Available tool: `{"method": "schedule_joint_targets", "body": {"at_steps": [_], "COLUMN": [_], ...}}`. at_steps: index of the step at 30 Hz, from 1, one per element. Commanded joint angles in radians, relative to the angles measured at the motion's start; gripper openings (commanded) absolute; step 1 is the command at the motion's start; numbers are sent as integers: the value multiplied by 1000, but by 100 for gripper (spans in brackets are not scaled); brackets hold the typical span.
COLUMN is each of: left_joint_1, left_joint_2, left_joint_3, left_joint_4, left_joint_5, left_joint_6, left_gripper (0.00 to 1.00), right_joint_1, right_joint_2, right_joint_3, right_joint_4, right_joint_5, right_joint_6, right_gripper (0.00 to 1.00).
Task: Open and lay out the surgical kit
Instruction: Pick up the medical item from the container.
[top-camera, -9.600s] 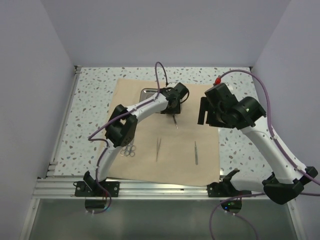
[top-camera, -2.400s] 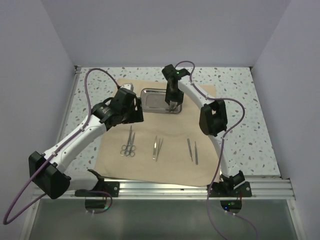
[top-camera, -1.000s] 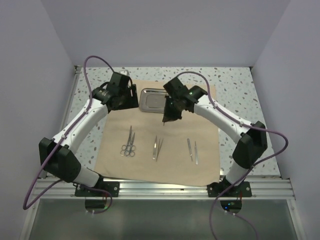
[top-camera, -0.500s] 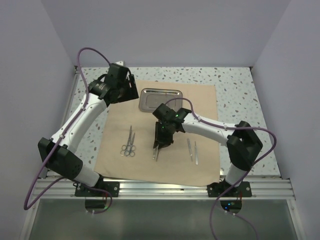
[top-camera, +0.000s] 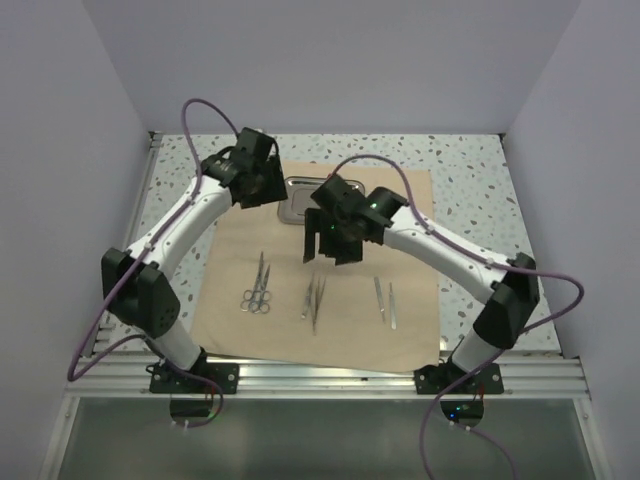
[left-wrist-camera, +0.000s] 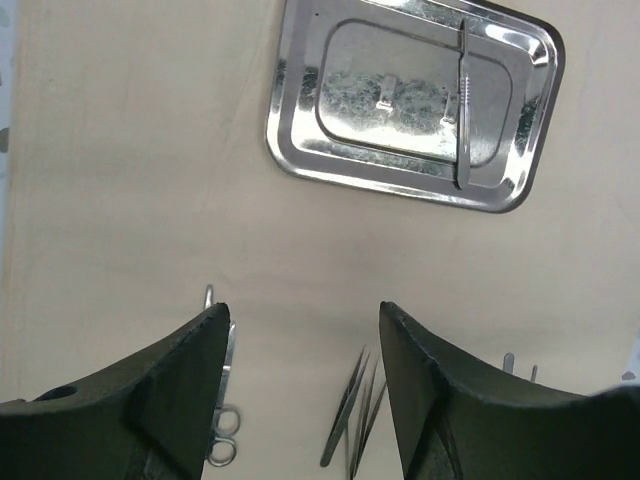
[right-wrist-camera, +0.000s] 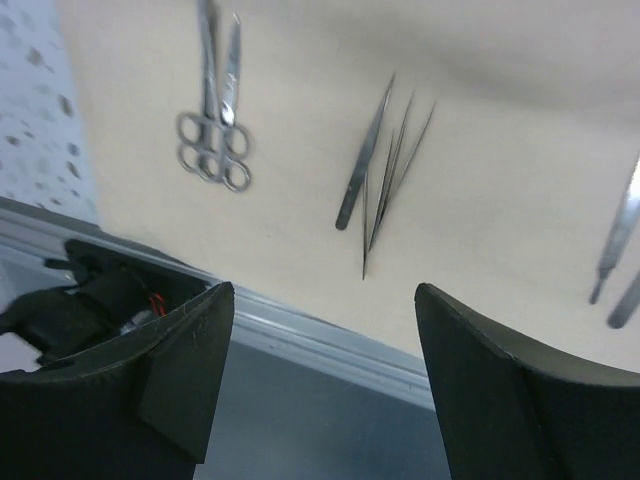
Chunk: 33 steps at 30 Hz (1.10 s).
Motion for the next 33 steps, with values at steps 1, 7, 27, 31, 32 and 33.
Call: {"method": "schedule_joint_targets", "body": {"at_steps": [1, 7, 27, 31, 32, 33], "left_joint_1": [-45, -131, -225, -245, -245, -246], "left_joint_2": [146, 507, 762, 786, 800, 809], "left_joint_3": [113, 484, 564, 572, 577, 583], "left_joint_4": [68, 19, 71, 67, 65, 61], "left_joint_5": [28, 2, 72, 46, 39, 32], "left_joint_6": [2, 14, -37, -58, -64, -66], "left_gripper": [65, 64, 56, 55, 55, 55], "right_joint_1": [-69, -198, -241, -241, -244, -244], "right_joint_2": [-191, -358, -368, -361, -363, -363], "right_joint_3": [155, 183, 155, 152, 149, 149], "right_joint_4": [-185, -319, -411, -399, -396, -396], "right_joint_5": [229, 342, 463, 453, 451, 450], "right_joint_6": [-83, -153, -172, -183, -189, -192], "right_gripper": [77, 78, 79, 79, 79, 79]}}
